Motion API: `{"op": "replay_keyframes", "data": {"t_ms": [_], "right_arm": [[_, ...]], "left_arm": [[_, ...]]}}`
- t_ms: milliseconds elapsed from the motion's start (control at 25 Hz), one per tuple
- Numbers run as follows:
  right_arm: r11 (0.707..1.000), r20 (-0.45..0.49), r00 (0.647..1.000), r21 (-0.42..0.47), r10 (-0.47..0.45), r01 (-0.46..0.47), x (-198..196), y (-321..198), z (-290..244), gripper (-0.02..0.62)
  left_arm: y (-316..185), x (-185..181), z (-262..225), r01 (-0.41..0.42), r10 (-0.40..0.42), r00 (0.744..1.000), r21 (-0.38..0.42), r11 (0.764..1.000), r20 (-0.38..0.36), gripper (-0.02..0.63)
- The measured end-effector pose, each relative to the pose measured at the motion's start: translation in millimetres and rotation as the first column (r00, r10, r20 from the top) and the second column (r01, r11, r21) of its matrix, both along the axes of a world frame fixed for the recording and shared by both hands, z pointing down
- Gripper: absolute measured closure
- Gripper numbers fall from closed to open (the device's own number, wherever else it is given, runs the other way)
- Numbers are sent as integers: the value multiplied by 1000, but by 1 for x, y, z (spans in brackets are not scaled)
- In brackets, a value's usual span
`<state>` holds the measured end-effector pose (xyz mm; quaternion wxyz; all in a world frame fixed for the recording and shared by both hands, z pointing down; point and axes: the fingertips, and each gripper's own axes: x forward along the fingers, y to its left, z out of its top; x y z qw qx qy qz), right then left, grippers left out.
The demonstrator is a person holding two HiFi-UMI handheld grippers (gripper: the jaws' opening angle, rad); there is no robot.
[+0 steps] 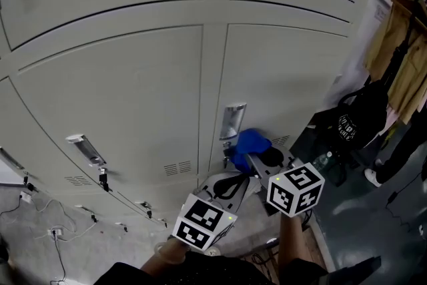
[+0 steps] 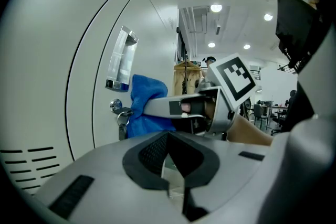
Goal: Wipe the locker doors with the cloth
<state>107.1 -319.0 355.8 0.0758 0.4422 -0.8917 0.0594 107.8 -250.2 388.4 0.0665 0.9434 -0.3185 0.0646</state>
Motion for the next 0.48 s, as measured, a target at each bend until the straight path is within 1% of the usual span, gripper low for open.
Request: {"op": "replay_keyframes", "data": {"t_ms": [120, 480], "right_arm": [[999, -7, 999, 2, 33, -33, 14, -3, 1, 511], [991, 37, 990, -6, 135, -135, 57, -16, -2, 511]], "left_arm": [[-2, 4, 0, -9, 9, 1000, -2, 1000, -3, 600], [-8, 26, -1, -63, 63, 998, -6, 998, -2, 600]]}}
